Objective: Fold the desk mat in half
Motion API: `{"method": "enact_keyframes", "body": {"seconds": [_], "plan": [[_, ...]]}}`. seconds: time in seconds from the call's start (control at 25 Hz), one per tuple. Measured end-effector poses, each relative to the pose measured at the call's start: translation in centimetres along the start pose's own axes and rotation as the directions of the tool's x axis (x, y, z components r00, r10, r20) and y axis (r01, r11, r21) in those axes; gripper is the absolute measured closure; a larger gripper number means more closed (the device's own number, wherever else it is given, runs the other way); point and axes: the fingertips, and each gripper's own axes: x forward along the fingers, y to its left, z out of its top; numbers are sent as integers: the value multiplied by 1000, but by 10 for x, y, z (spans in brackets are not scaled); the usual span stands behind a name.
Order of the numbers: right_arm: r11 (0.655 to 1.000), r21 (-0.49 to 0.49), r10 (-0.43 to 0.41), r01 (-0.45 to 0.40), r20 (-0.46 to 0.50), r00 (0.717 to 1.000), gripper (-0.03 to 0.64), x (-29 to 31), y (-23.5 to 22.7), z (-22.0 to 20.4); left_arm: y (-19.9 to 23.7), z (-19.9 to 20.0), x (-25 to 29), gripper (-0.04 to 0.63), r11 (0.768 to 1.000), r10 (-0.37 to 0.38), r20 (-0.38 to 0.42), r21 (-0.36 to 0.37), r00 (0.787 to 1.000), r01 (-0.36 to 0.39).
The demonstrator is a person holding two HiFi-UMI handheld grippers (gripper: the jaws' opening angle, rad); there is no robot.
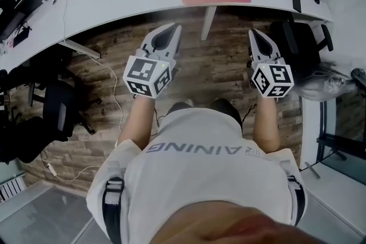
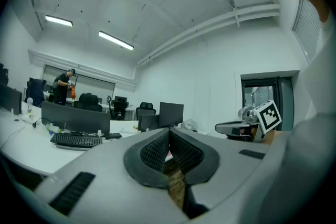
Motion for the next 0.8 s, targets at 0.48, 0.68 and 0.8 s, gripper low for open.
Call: {"method": "enact_keyframes", "body": {"seconds": [0.48,0.68,0.8], "plan": [[994,3,111,-111,-6,994,594,84,-42,0,39,2,56,568,994,112,-15,-1,994,-112],[986,4,165,-165,1,986,594,128,-73,11,52,8,97,568,987,161,-27,-1,987,-161],[984,15,175,-175,-2,985,594,148,-101,10,52,9,125,568,985,171,-35,1,985,-171]]}}
